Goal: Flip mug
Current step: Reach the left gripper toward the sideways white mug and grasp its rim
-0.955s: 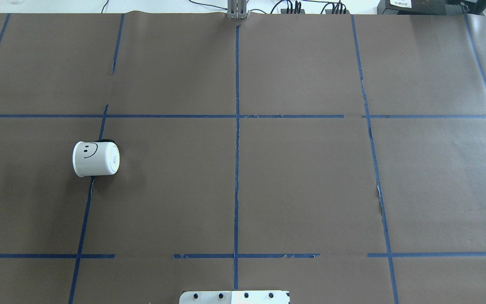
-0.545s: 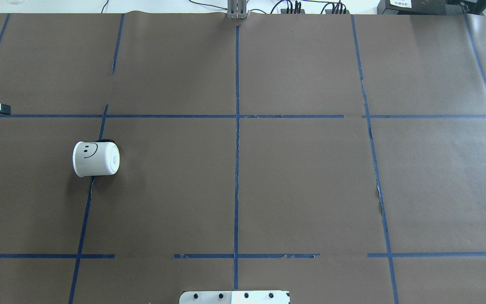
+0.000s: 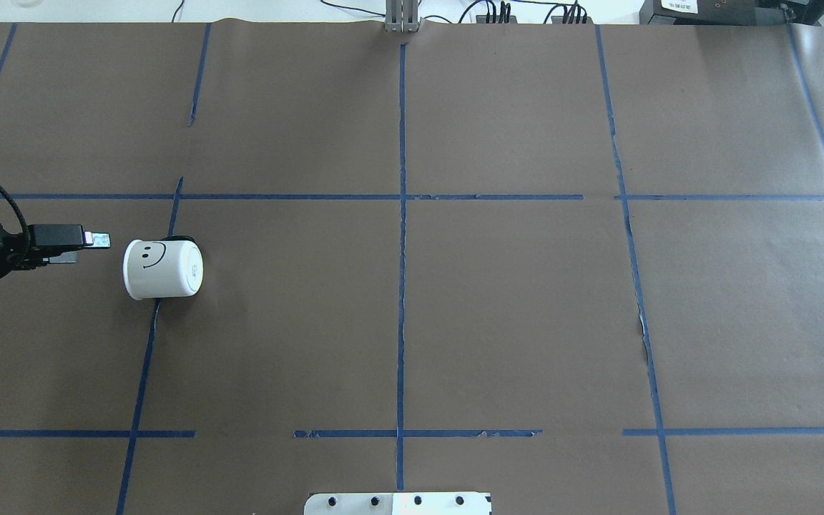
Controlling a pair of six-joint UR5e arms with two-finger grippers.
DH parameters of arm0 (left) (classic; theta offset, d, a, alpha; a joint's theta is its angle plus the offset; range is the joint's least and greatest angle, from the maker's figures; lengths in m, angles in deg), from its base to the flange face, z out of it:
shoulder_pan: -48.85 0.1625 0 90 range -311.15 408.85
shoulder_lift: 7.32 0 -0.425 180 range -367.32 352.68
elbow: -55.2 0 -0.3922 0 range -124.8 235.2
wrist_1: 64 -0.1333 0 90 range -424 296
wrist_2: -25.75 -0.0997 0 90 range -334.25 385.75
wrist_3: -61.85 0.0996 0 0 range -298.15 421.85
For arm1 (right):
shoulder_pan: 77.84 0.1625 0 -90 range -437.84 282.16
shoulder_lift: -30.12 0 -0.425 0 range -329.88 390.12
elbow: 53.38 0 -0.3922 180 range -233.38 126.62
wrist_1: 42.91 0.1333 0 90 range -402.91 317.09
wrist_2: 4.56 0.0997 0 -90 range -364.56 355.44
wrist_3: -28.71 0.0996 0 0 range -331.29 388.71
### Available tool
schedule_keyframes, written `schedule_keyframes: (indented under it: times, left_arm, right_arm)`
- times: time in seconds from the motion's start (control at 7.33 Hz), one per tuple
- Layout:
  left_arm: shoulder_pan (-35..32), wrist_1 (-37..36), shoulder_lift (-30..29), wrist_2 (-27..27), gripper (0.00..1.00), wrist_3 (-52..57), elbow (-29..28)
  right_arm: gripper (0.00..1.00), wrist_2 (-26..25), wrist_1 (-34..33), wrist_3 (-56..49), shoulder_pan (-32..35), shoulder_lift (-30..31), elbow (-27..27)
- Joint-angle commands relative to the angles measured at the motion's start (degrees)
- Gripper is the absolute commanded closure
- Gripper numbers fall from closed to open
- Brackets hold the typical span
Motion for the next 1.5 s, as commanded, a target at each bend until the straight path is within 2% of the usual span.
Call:
schedule_keyframes:
  times: [0.0,0.27,0.41,0.55,0.68,0.82,0.95,1.36]
  left_arm:
    - [5.1,14.4,-1.6,-10.5,0.00,-3.5,-8.4]
    - [9.4,17.8,-7.0,-17.0,0.00,-9.5,-12.5]
    - [11.4,22.2,-8.3,-18.4,0.00,-11.1,-14.8]
    - [11.7,23.0,-8.4,-18.4,0.00,-11.4,-15.0]
    - [11.7,23.4,-8.9,-18.1,0.28,-11.4,-15.0]
    - [11.7,23.4,-10.2,-15.7,0.85,-12.5,-15.2]
    - [11.7,23.4,-11.1,-12.7,1.00,-15.5,-15.3]
    - [9.7,23.6,-15.4,-12.8,1.00,-20.2,-15.2]
  right_arm:
    - [0.00,0.0,0.0,0.0,0.0,0.0,0.0]
    - [0.00,0.0,0.0,0.0,0.0,0.0,0.0]
    - [0.00,0.0,0.0,0.0,0.0,0.0,0.0]
    - [0.00,0.0,0.0,0.0,0.0,0.0,0.0]
    - [0.00,0.0,0.0,0.0,0.0,0.0,0.0]
    - [0.00,0.0,0.0,0.0,0.0,0.0,0.0]
    - [0.00,0.0,0.0,0.0,0.0,0.0,0.0]
    - [0.00,0.0,0.0,0.0,0.0,0.0,0.0]
